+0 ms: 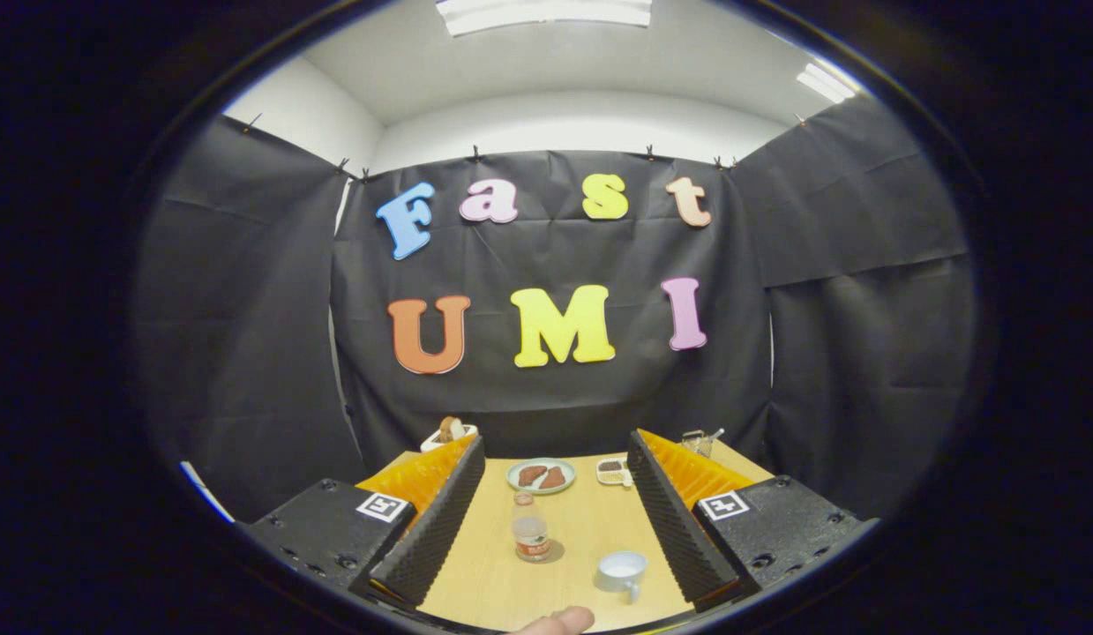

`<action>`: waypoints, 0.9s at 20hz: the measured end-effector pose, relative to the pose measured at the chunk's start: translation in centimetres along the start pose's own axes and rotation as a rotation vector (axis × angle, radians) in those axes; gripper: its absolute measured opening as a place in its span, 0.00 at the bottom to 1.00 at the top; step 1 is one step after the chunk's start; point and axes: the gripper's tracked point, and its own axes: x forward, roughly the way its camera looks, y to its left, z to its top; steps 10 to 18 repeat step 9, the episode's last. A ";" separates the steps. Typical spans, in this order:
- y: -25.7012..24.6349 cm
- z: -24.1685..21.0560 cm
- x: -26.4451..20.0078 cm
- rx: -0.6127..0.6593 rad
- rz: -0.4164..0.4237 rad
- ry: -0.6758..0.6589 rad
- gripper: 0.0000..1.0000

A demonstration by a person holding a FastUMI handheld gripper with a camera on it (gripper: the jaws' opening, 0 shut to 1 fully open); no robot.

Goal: Take the bottle from table, then pour the juice into the cup, finally place the bottle on the coaster

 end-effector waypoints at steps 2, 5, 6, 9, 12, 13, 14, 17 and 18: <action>-0.1 -0.1 -0.3 0.004 -0.002 0.002 1.00; -0.5 -0.2 -0.6 -0.004 -0.007 0.001 1.00; -0.7 -0.4 -0.8 -0.005 -0.008 0.006 1.00; -1.0 -0.9 -1.1 -0.003 0.000 0.012 1.00; -1.0 -0.9 -1.1 -0.003 0.000 0.012 1.00; -1.0 -0.9 -1.1 -0.003 0.000 0.012 1.00; -1.0 -0.9 -1.1 -0.003 0.000 0.012 1.00; -1.0 -0.9 -1.1 -0.003 0.000 0.012 1.00; -1.0 -0.9 -1.1 -0.003 0.000 0.012 1.00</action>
